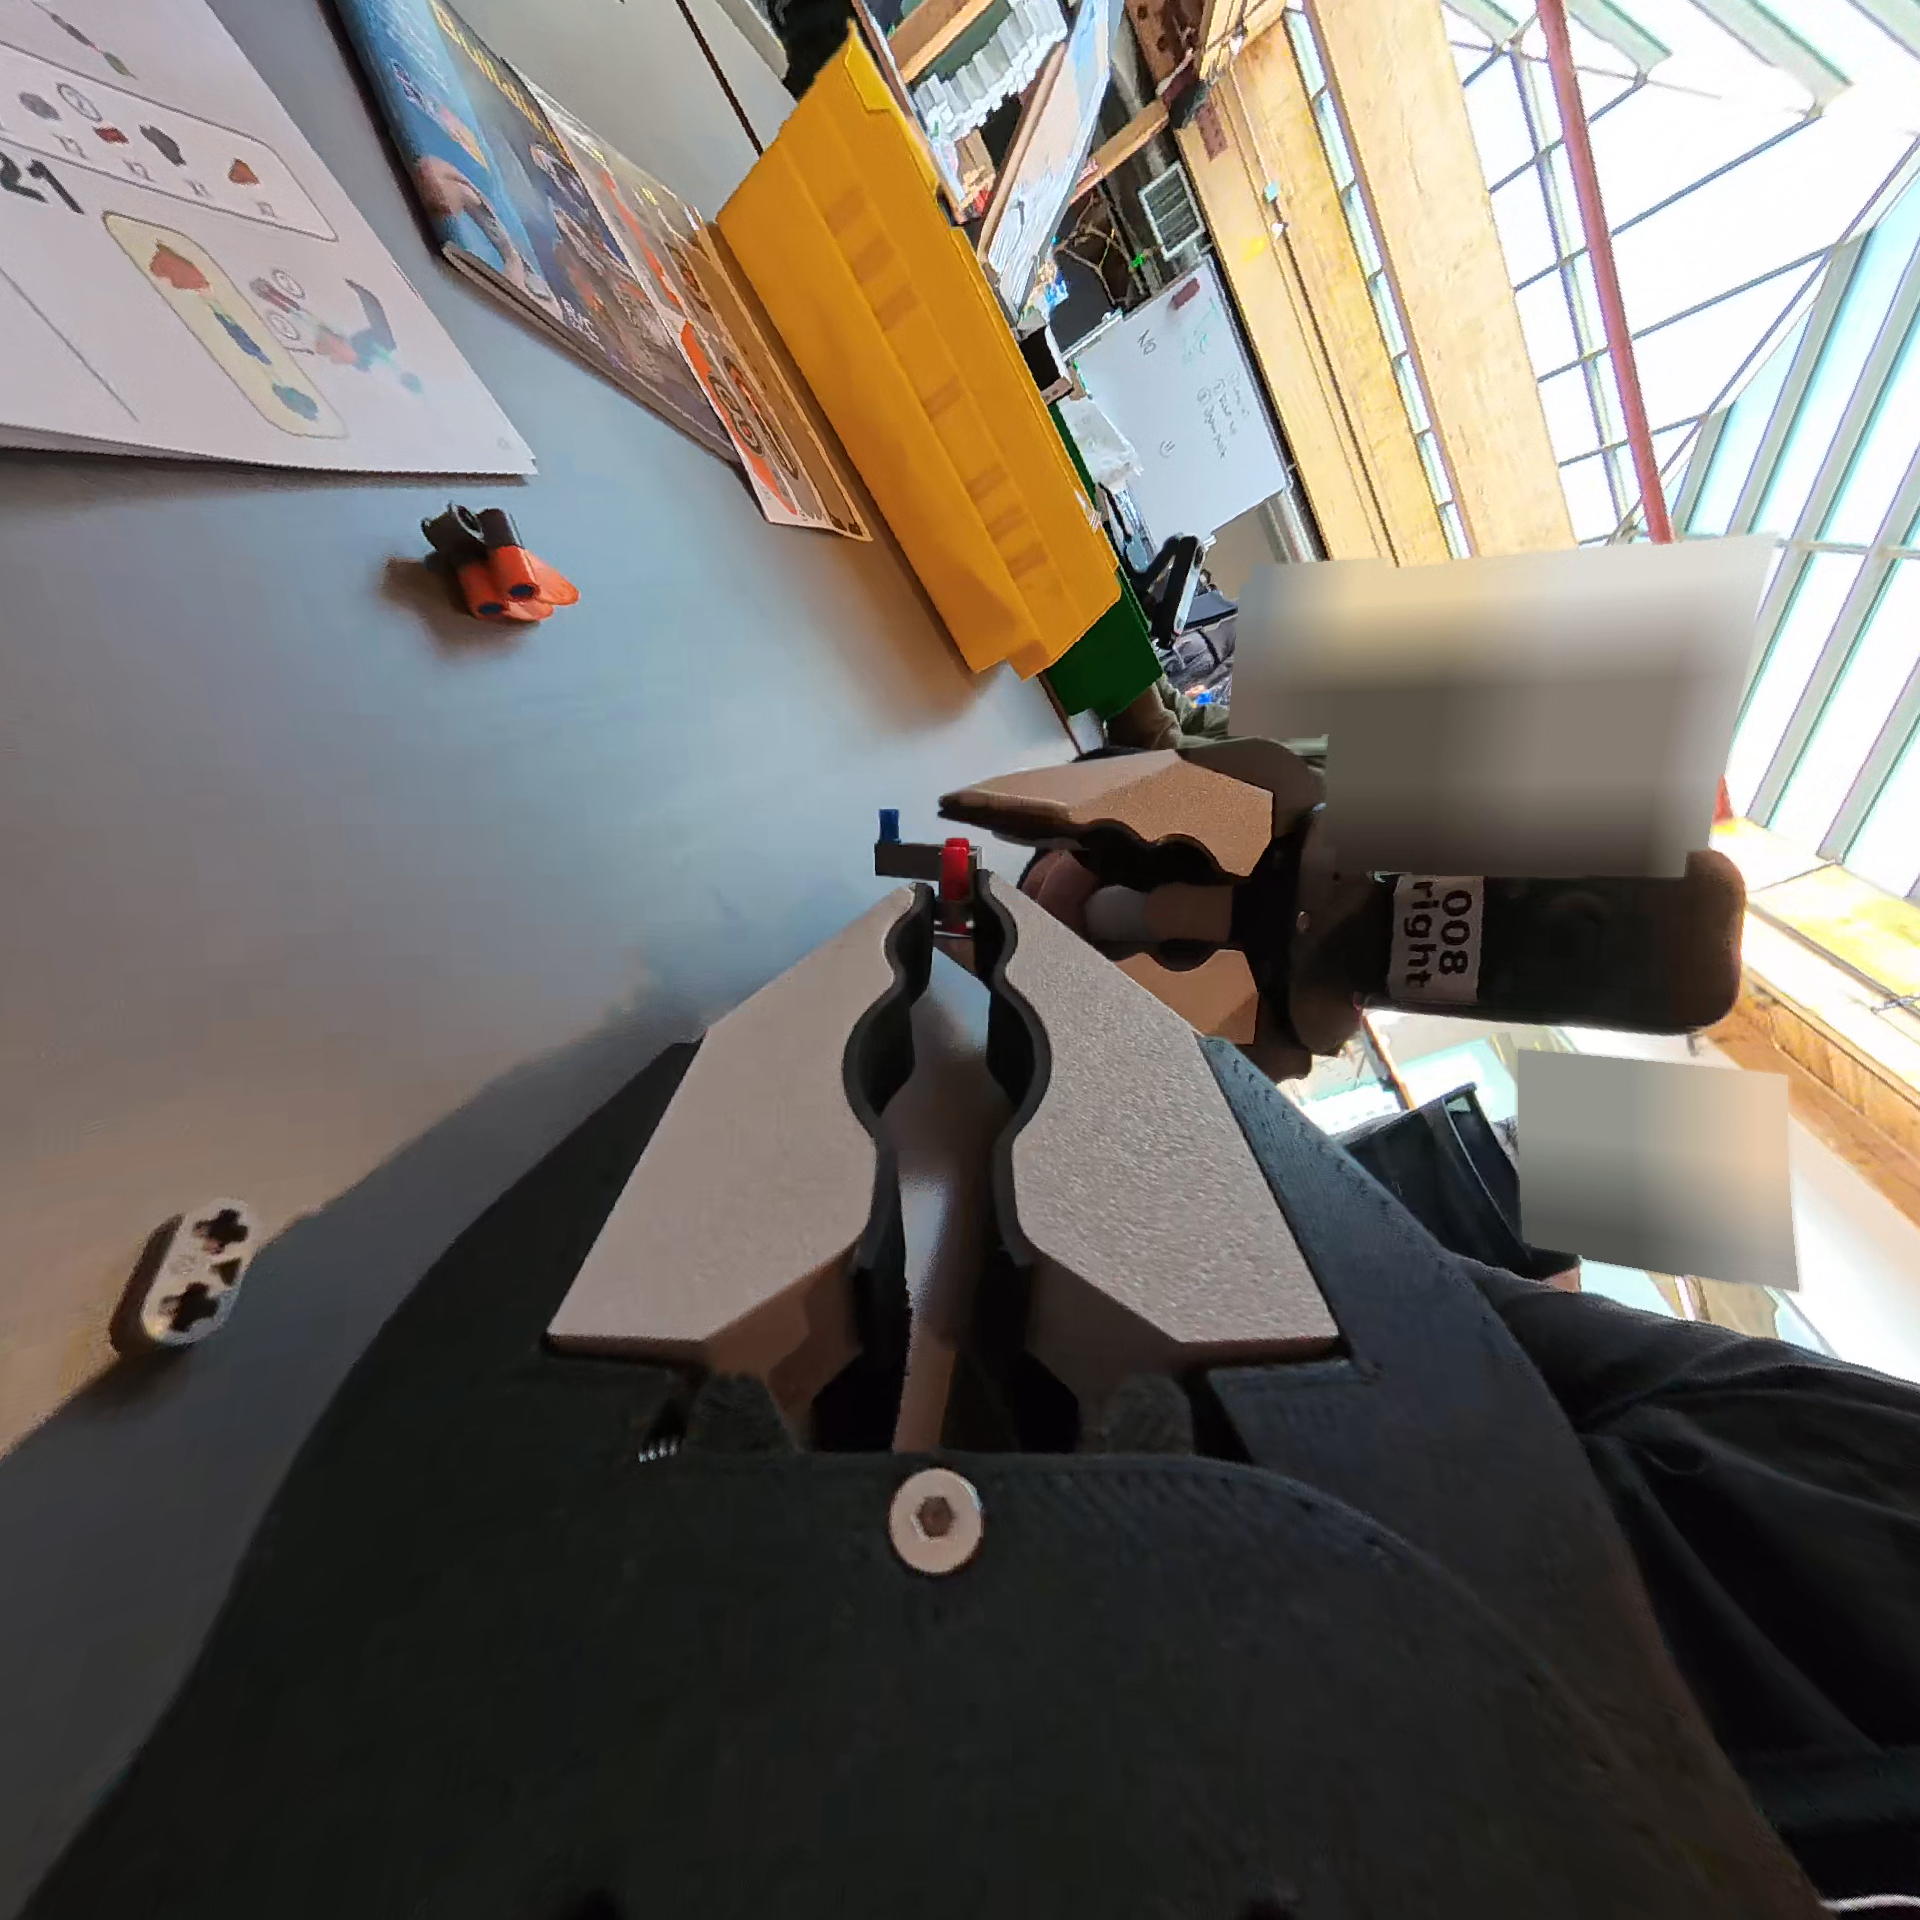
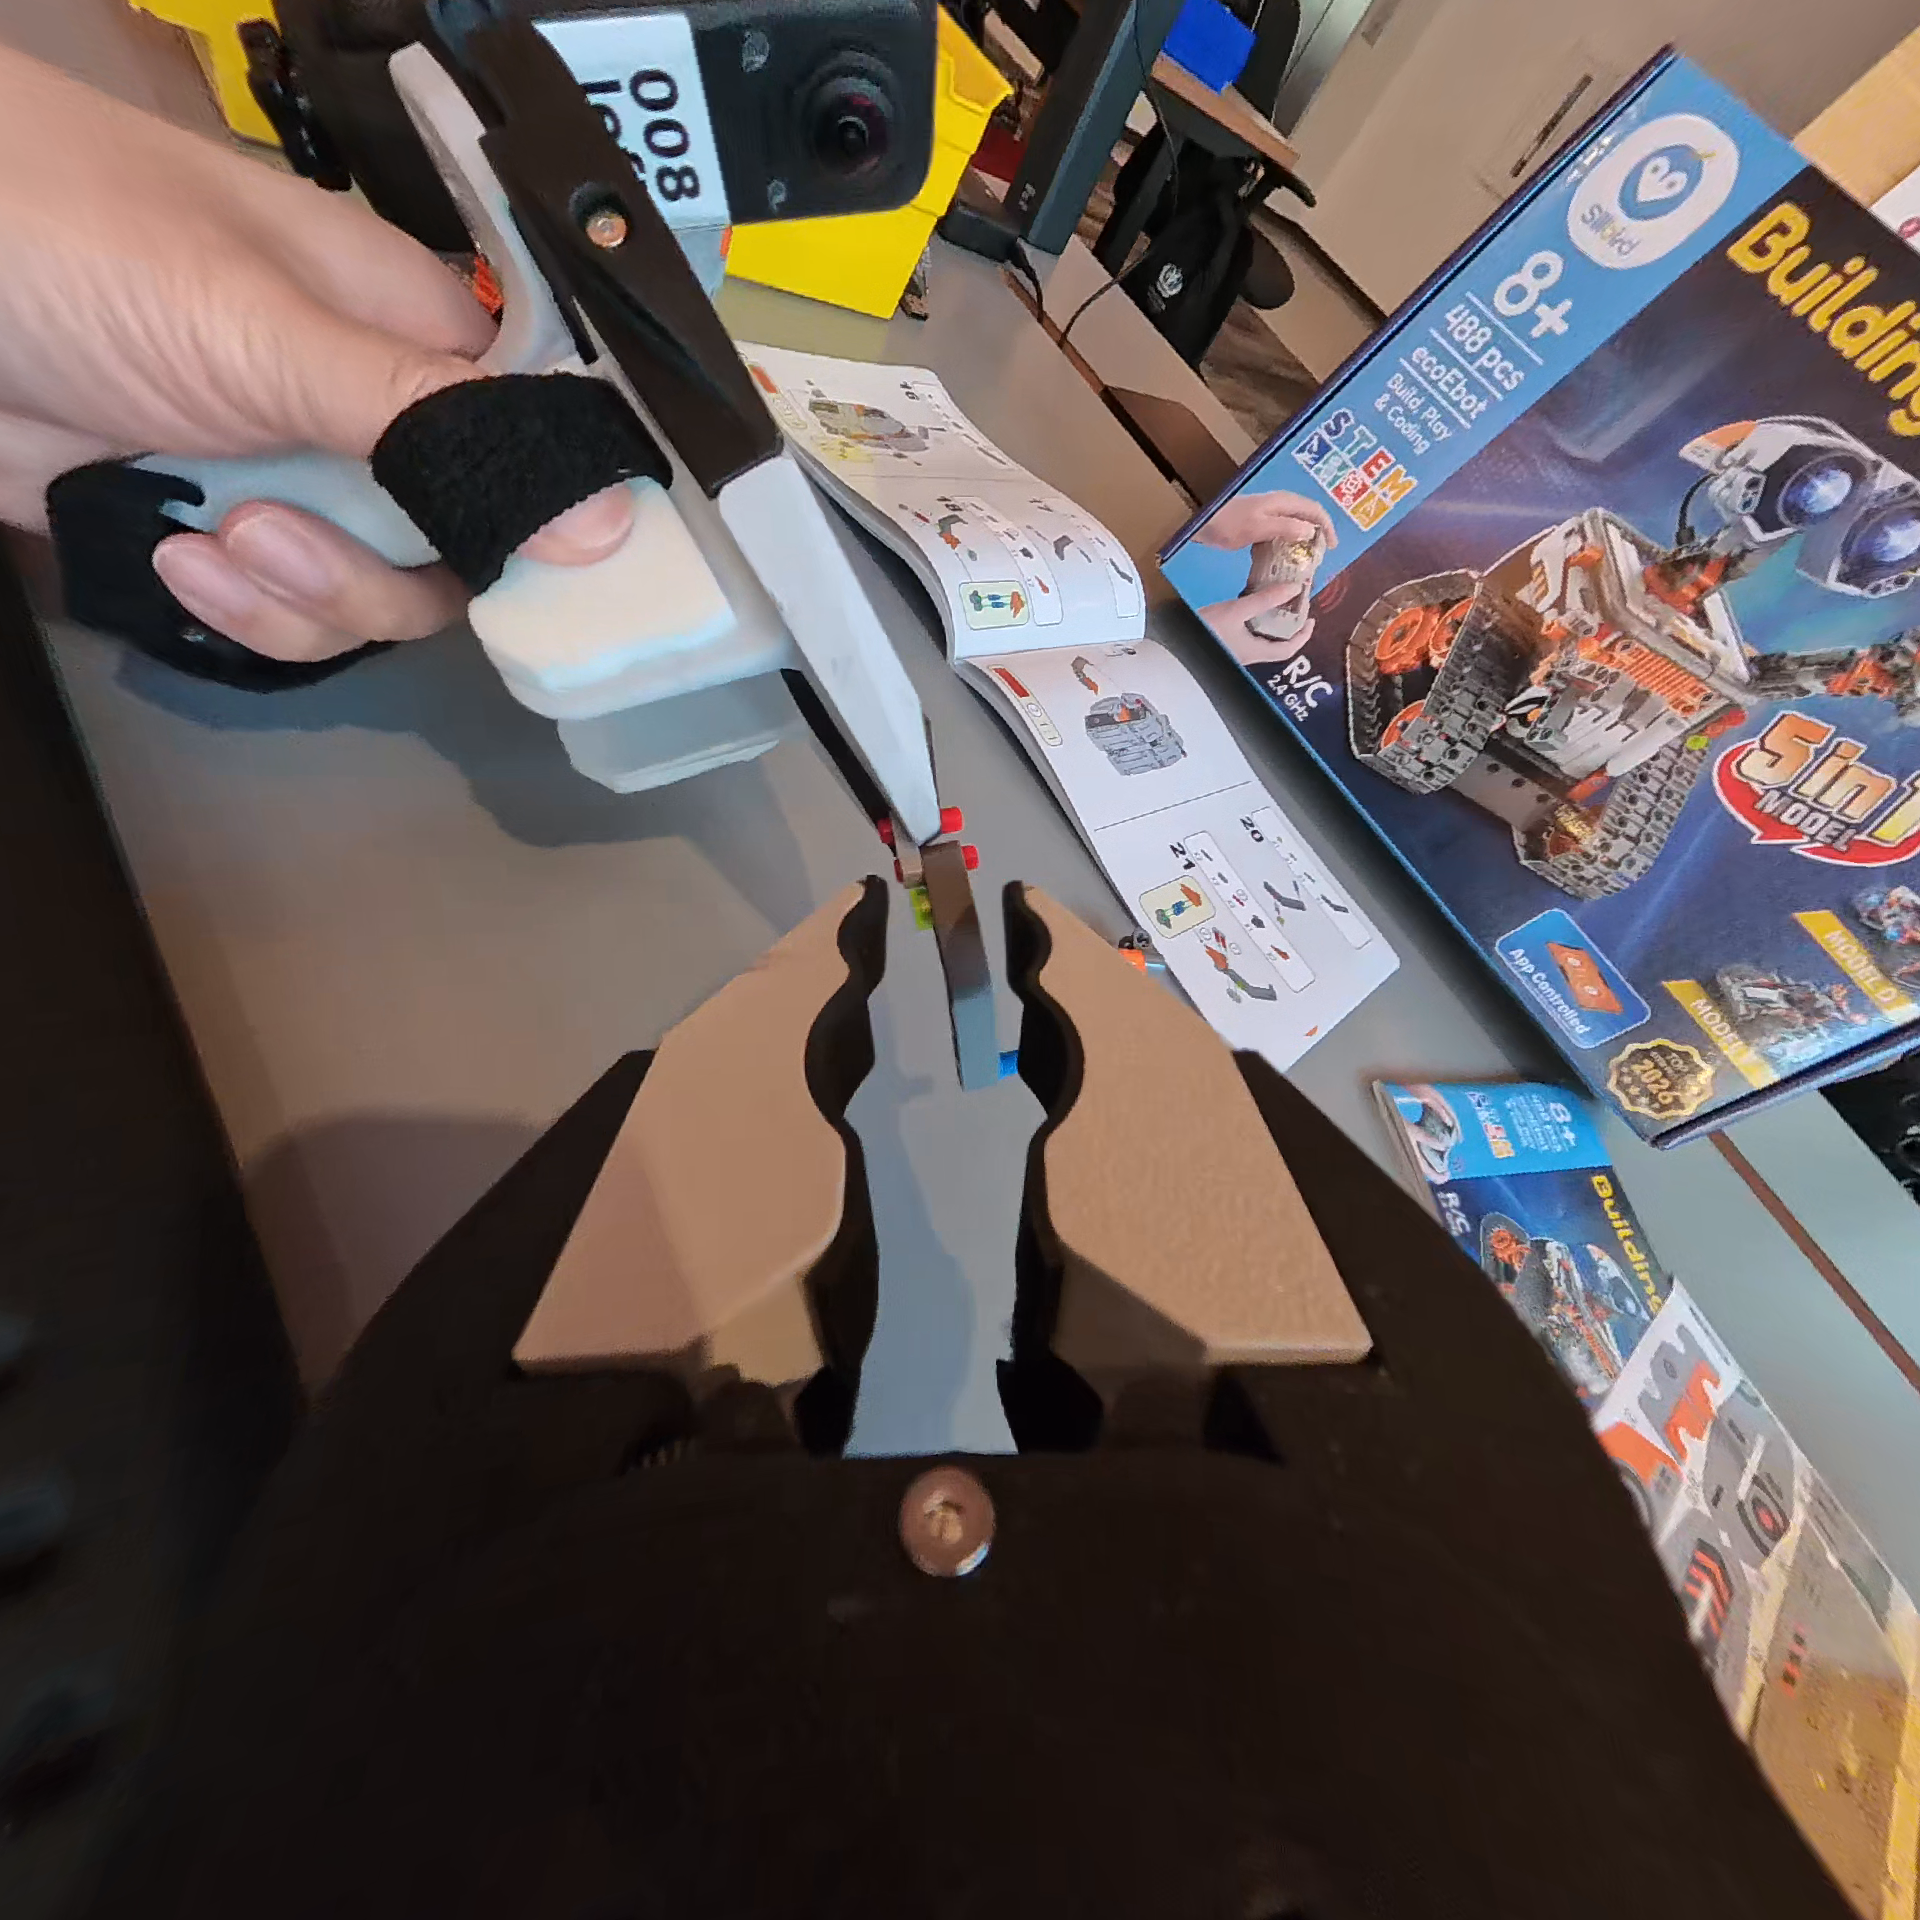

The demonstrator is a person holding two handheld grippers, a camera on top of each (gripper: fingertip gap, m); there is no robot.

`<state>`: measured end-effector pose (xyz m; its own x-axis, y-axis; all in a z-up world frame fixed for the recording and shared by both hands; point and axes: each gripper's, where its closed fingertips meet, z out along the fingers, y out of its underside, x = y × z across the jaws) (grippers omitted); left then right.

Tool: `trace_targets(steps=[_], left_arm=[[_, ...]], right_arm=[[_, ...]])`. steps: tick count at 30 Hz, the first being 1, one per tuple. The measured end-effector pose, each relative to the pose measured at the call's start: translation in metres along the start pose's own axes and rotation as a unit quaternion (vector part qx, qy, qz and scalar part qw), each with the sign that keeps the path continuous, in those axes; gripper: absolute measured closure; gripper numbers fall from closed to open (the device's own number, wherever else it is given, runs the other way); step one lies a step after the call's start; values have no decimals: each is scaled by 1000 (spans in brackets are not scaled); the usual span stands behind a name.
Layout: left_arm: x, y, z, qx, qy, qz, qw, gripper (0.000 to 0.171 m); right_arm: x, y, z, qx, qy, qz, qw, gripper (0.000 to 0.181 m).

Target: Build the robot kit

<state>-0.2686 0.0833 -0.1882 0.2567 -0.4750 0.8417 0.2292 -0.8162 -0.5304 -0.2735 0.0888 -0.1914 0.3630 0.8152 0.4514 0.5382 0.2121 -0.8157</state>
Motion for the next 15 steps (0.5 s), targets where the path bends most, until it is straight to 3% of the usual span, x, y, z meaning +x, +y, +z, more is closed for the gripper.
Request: trace_targets(steps=[5, 10, 15], left_arm=[[-5, 1, 1, 1, -18, 5, 1000, 166], [-4, -1, 2, 6, -14, -2, 1000, 166], [-7, 2, 2, 2, -21, -2, 1000, 166]], right_arm=[[-4, 3, 6, -25, 5, 0, 1000, 162], [-1, 3, 6, -17, -8, 68, 998, 166], [-3, 6, 7, -38, 1, 36, 999, 167]])
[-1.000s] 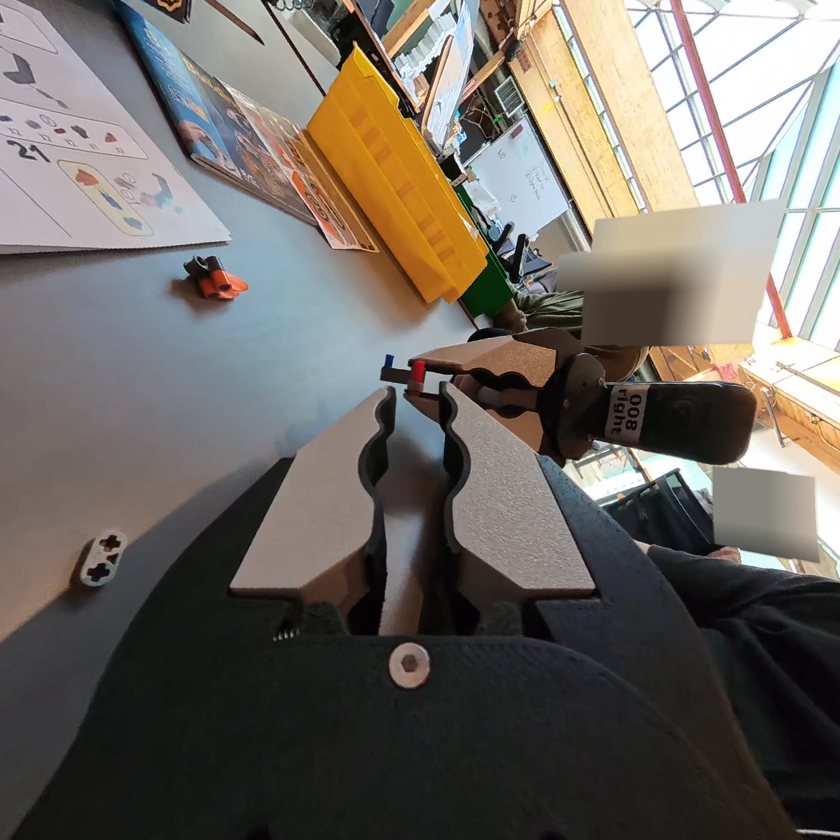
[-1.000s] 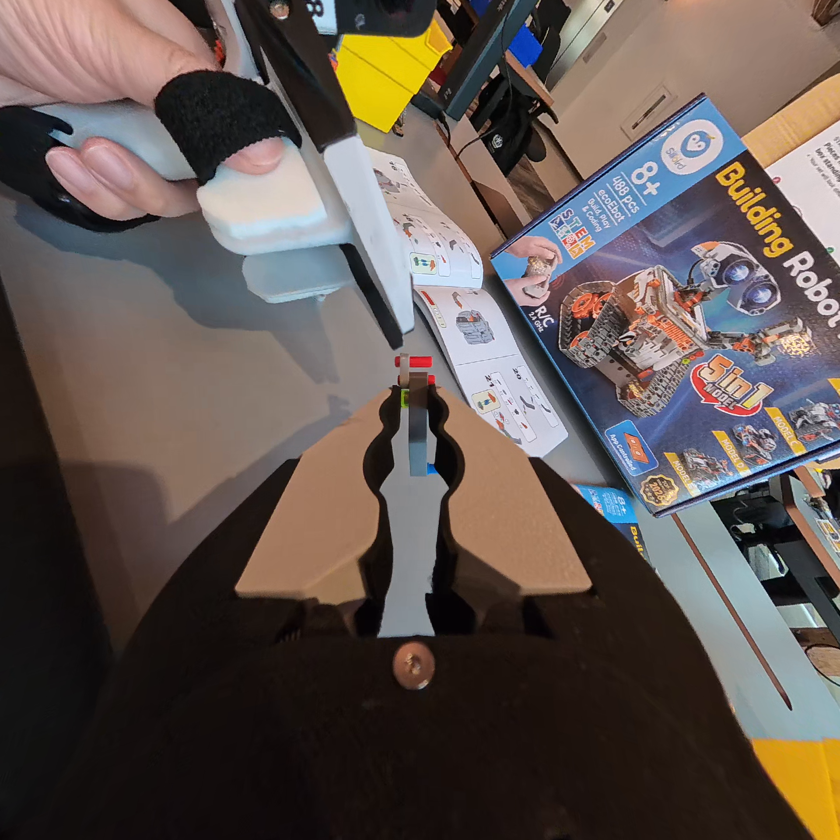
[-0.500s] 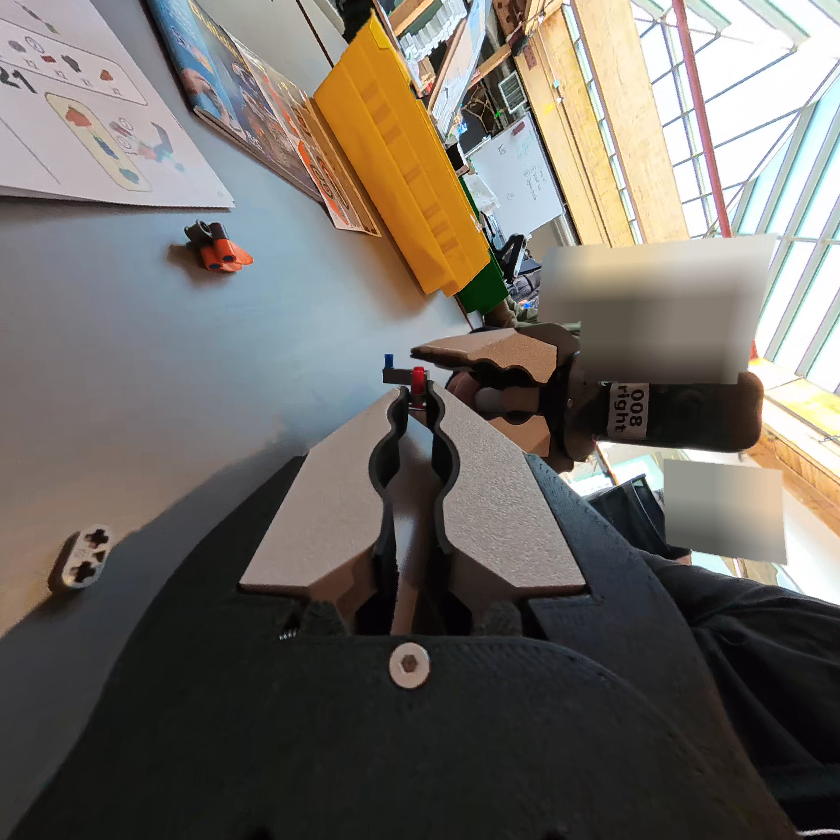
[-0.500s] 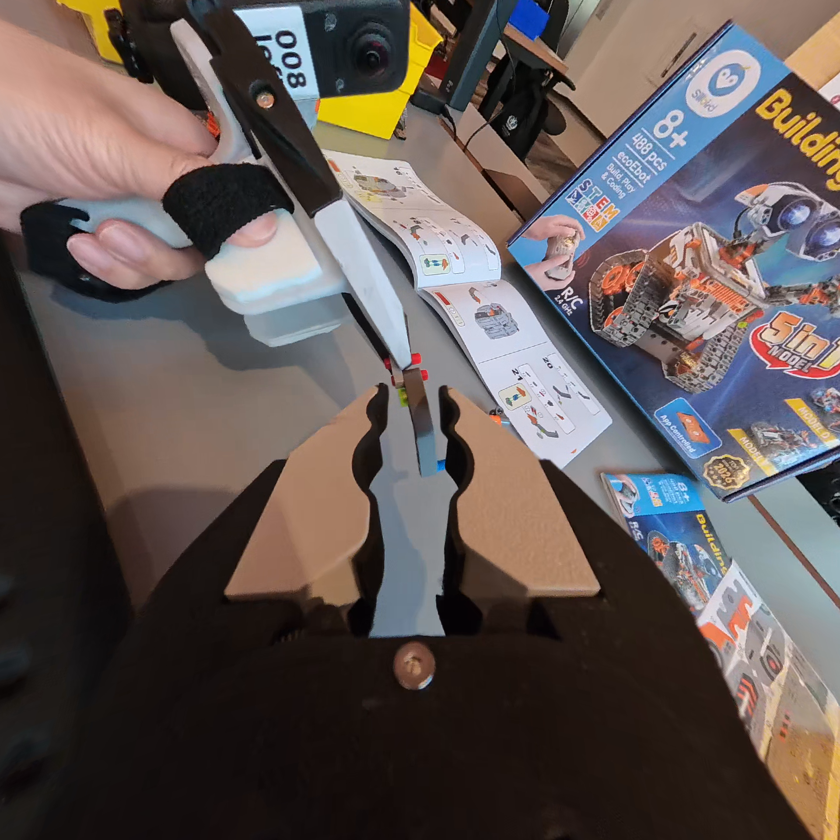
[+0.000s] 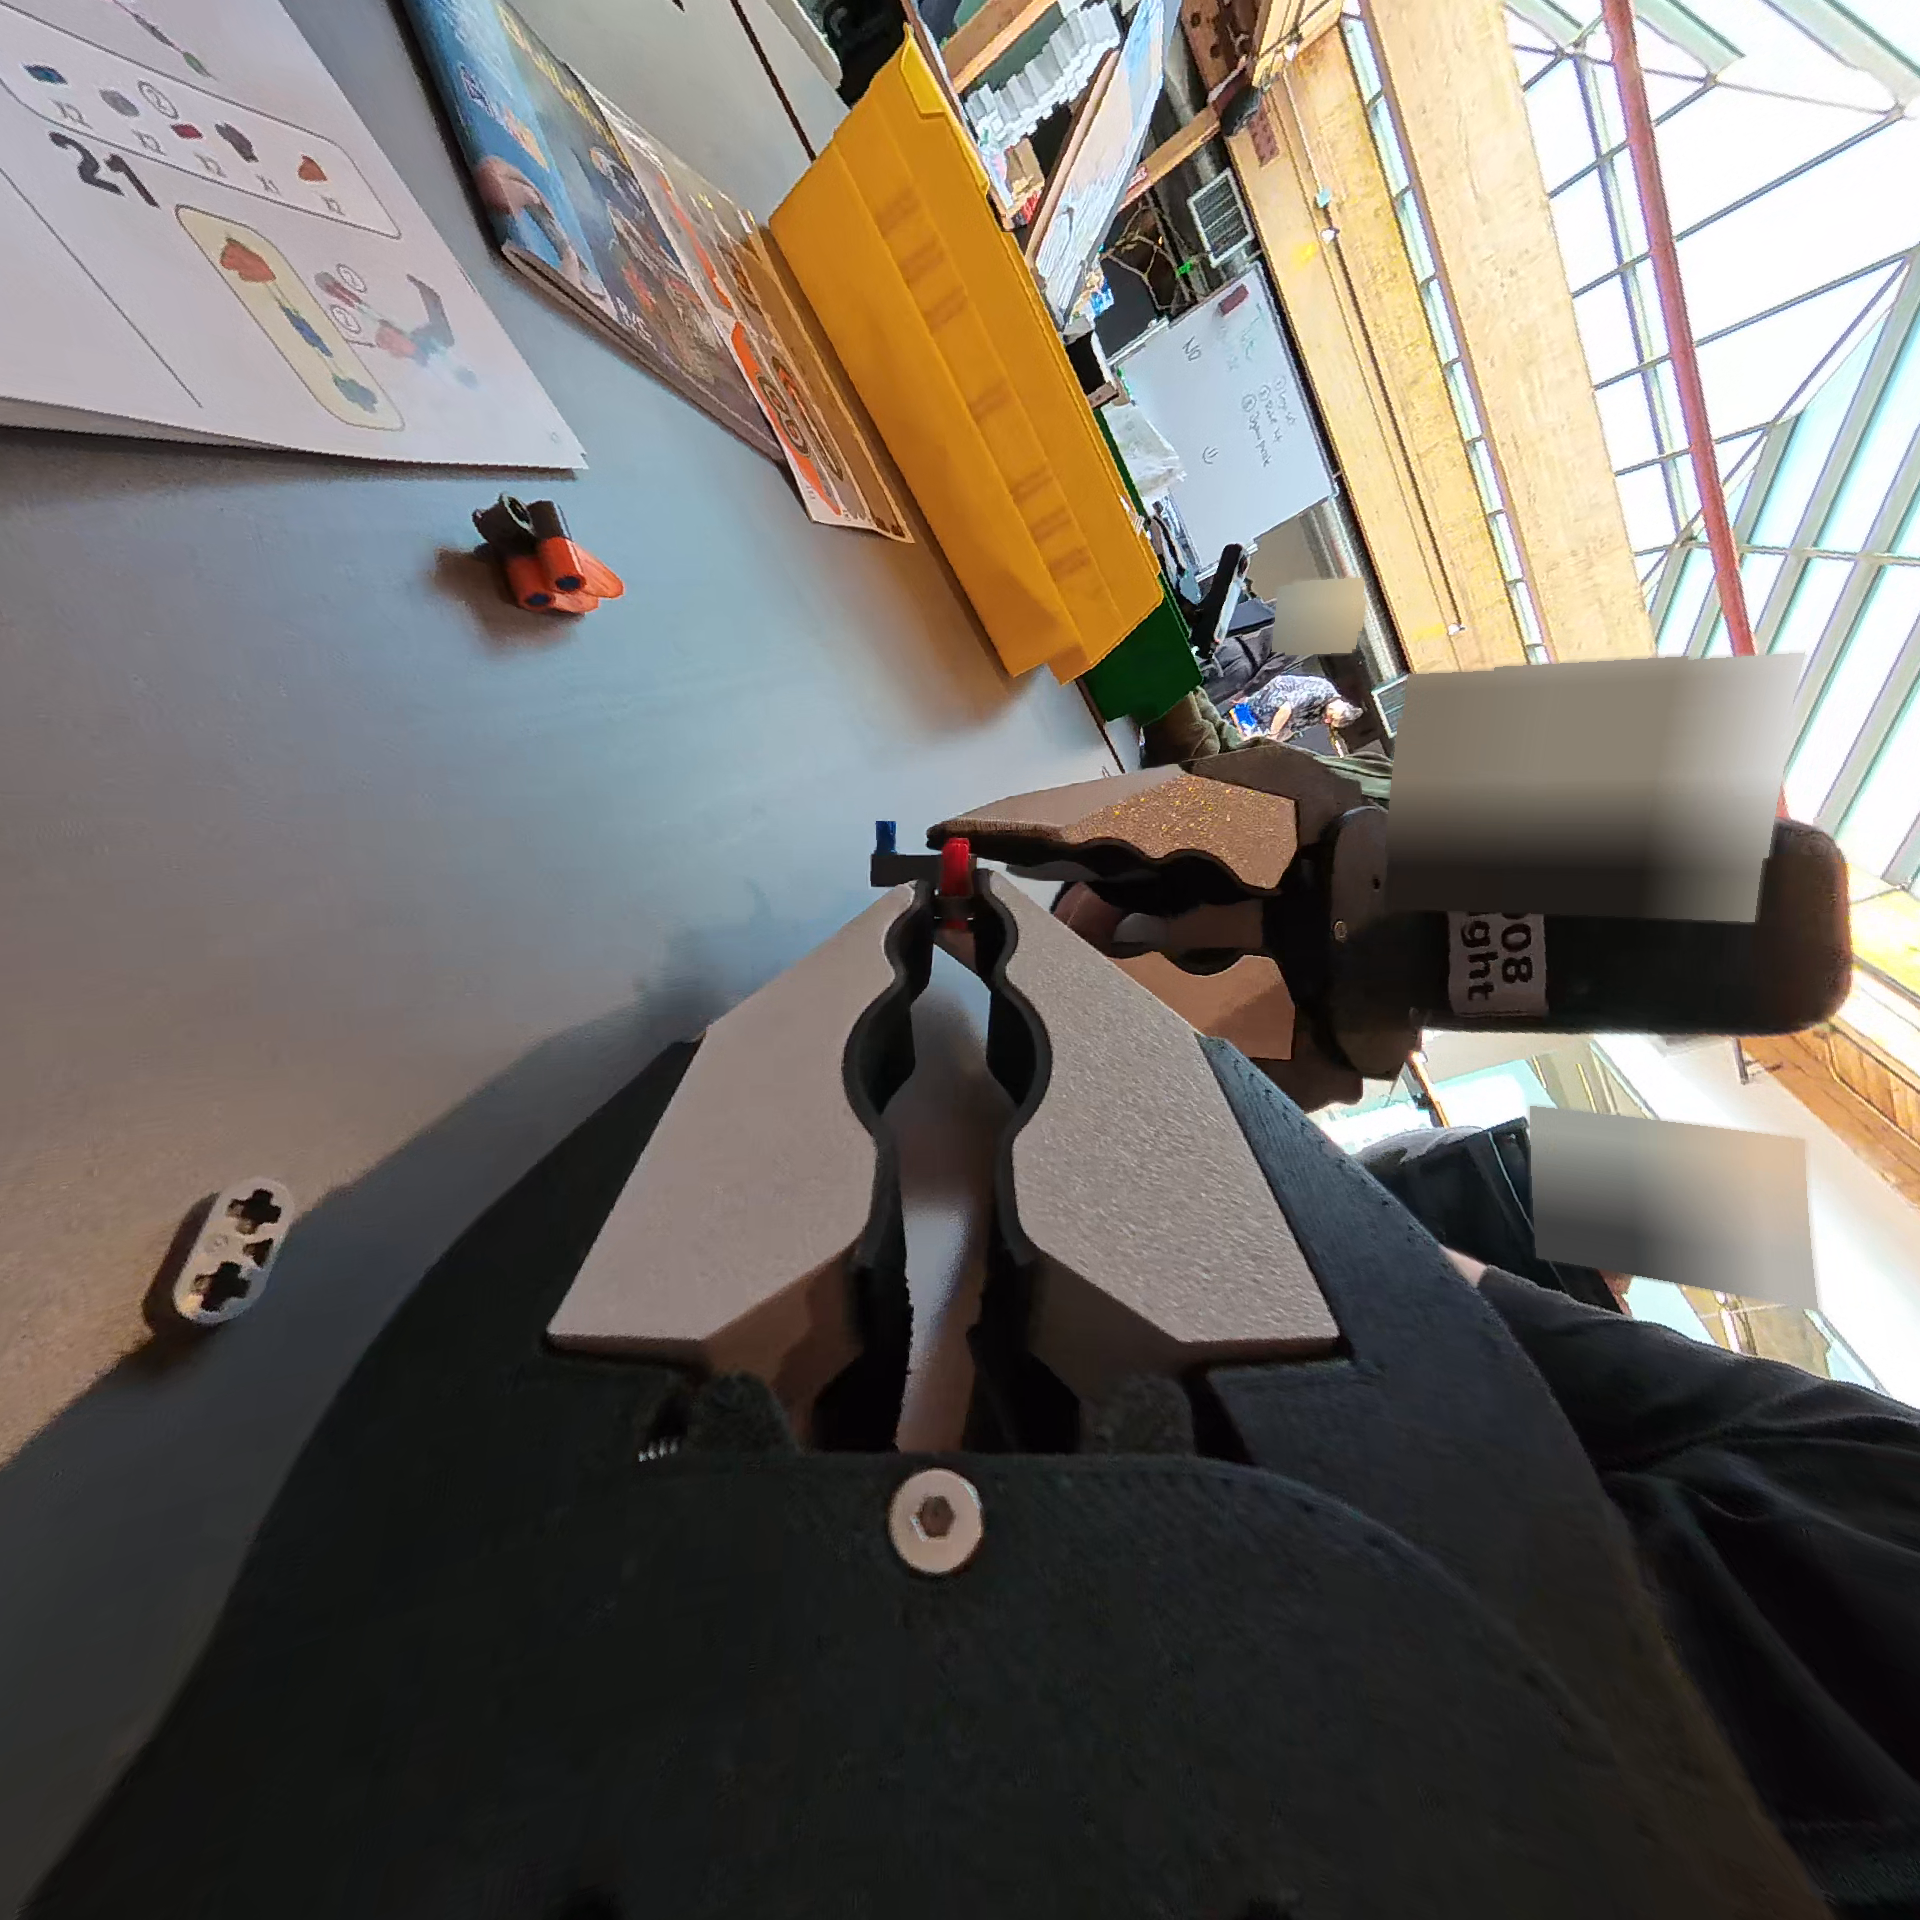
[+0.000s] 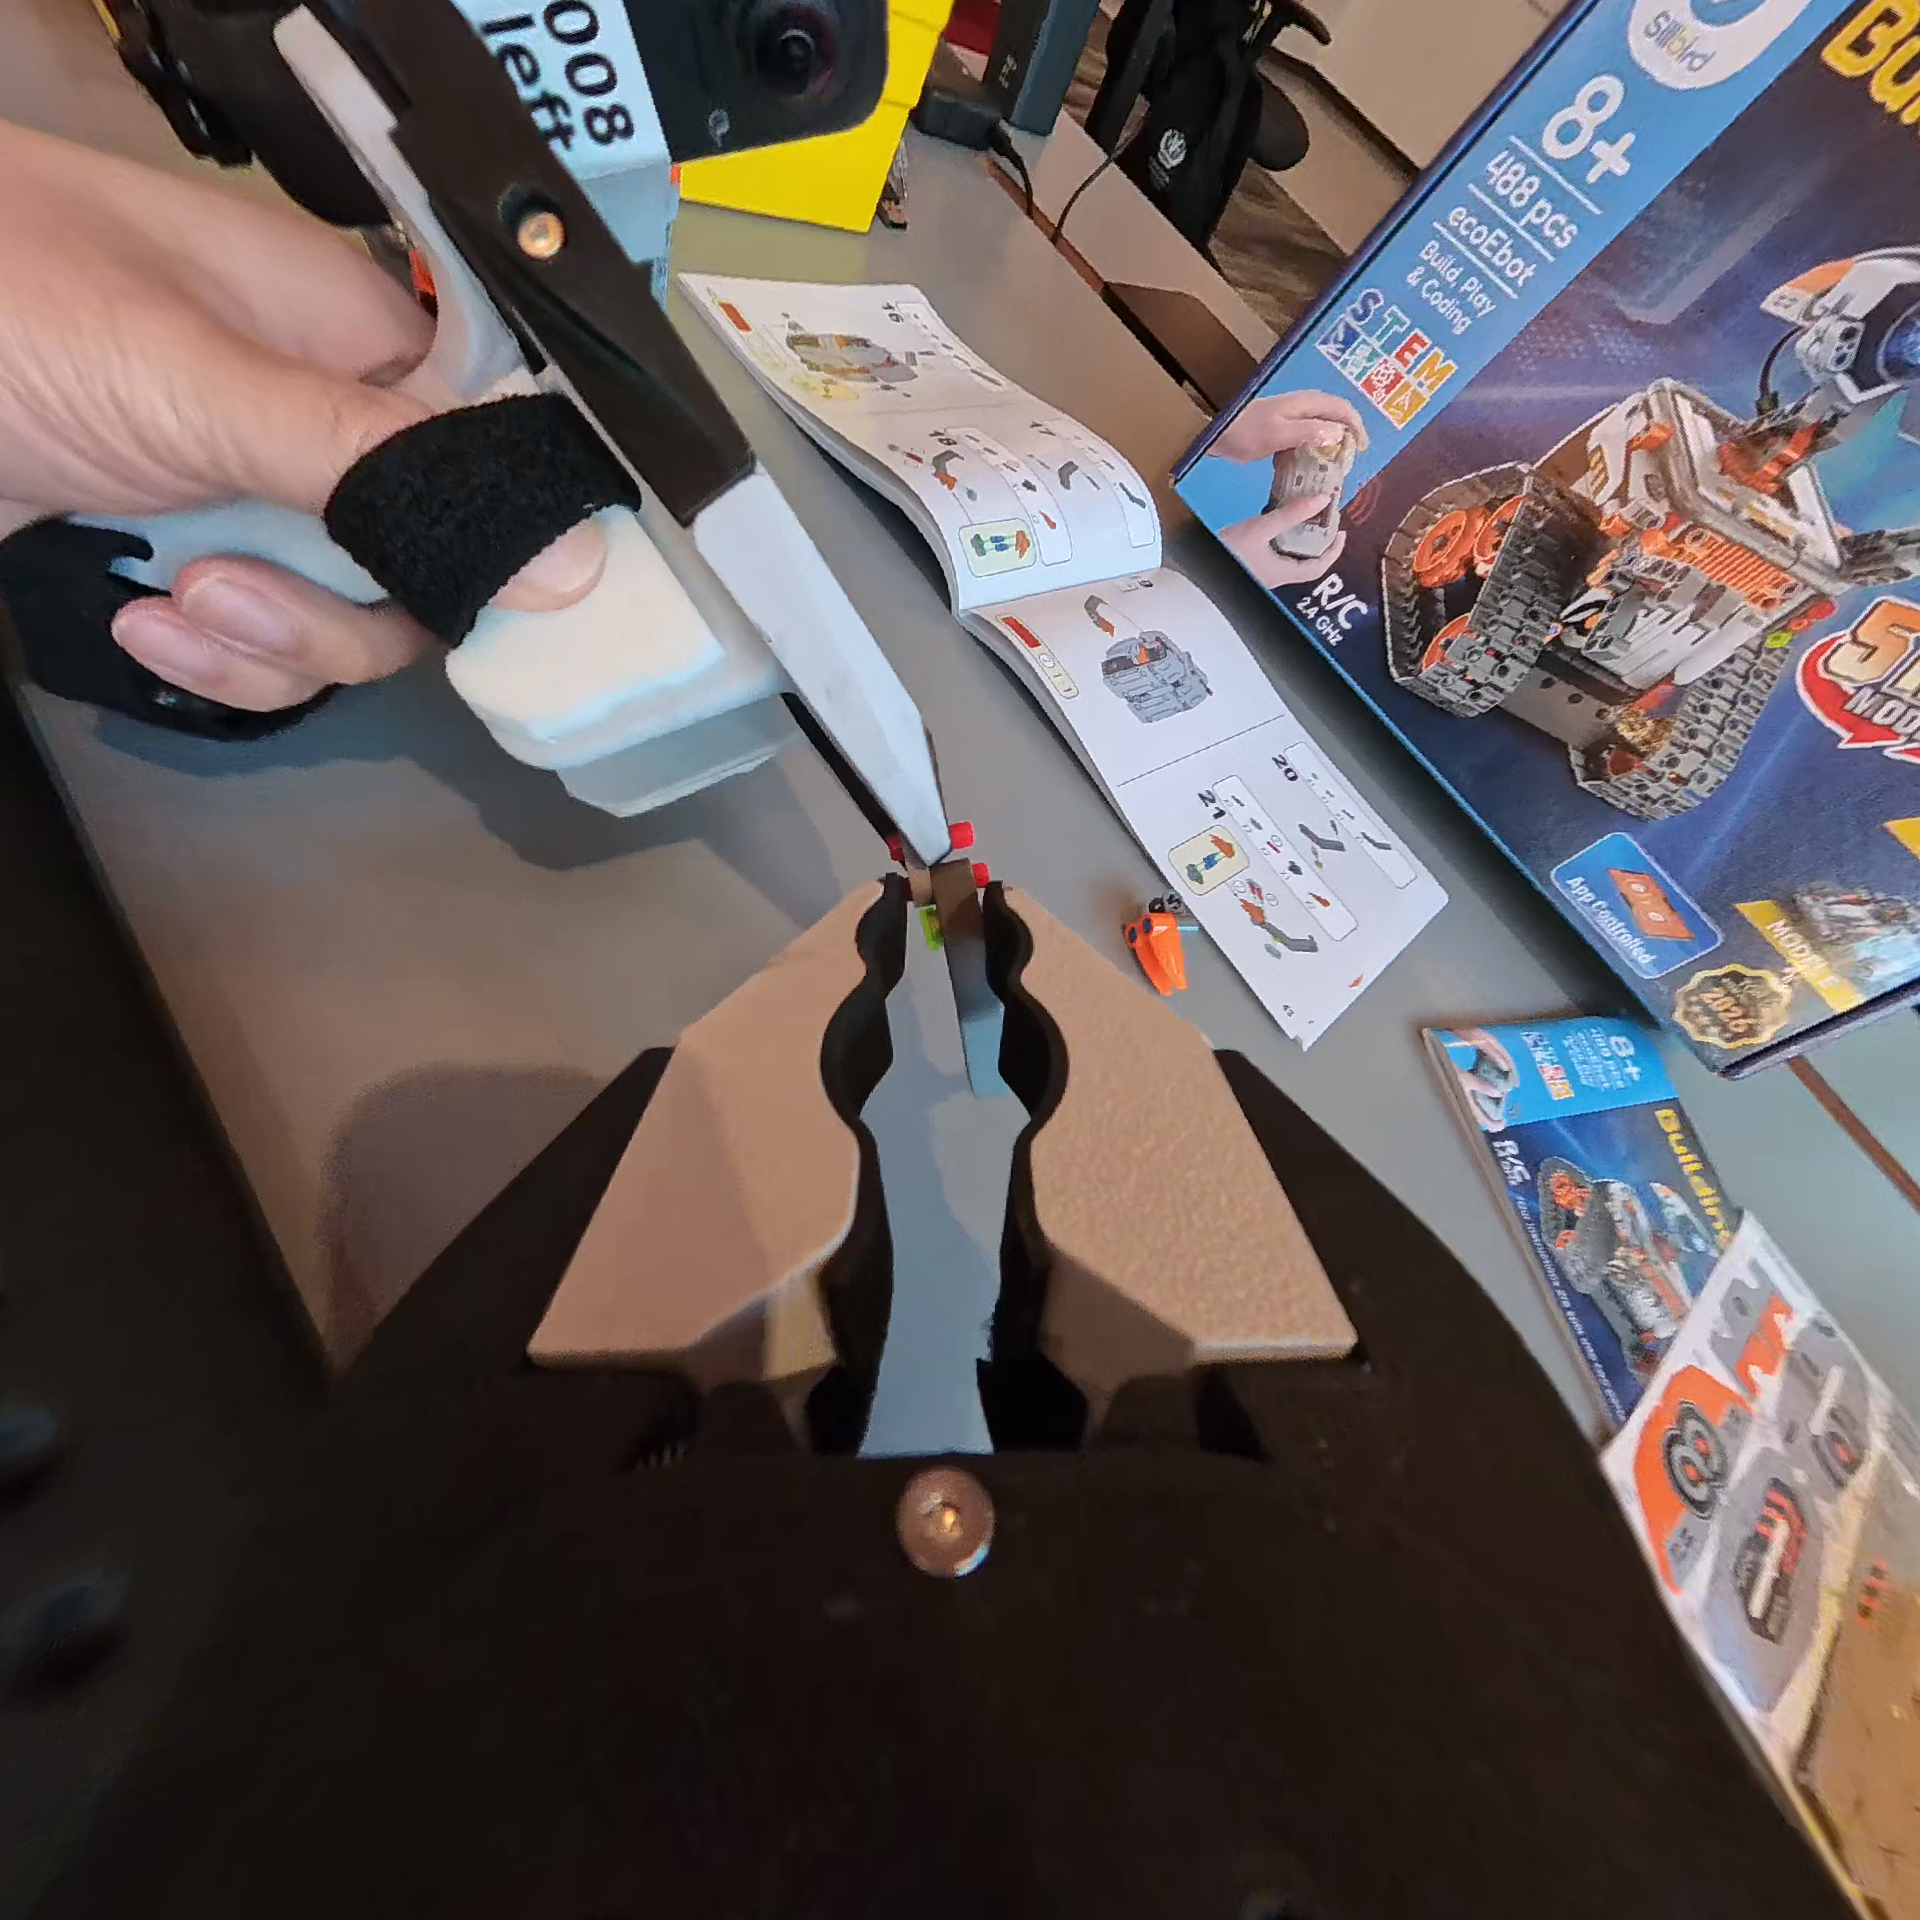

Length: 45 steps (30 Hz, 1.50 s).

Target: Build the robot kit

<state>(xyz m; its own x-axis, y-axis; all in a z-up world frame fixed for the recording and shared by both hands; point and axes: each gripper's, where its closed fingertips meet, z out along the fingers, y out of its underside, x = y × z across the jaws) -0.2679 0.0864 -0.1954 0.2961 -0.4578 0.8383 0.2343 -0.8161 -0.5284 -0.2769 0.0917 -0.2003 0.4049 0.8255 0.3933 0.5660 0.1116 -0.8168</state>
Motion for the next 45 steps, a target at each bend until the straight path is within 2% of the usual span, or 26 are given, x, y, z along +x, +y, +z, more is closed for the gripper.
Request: trace_targets(steps=[8, 35, 45], left_arm=[[-1, 2, -2, -1, 16, -35, 999, 166], [2, 3, -1, -4, 31, -39, 999, 166], [4, 4, 0, -9, 35, -38, 999, 166]], right_arm=[[-2, 0, 1, -1, 11, -63, 998, 166], [-2, -3, -2, 16, 17, -74, 997, 166], [-2, -1, -4, -1, 29, -93, 995, 167]])
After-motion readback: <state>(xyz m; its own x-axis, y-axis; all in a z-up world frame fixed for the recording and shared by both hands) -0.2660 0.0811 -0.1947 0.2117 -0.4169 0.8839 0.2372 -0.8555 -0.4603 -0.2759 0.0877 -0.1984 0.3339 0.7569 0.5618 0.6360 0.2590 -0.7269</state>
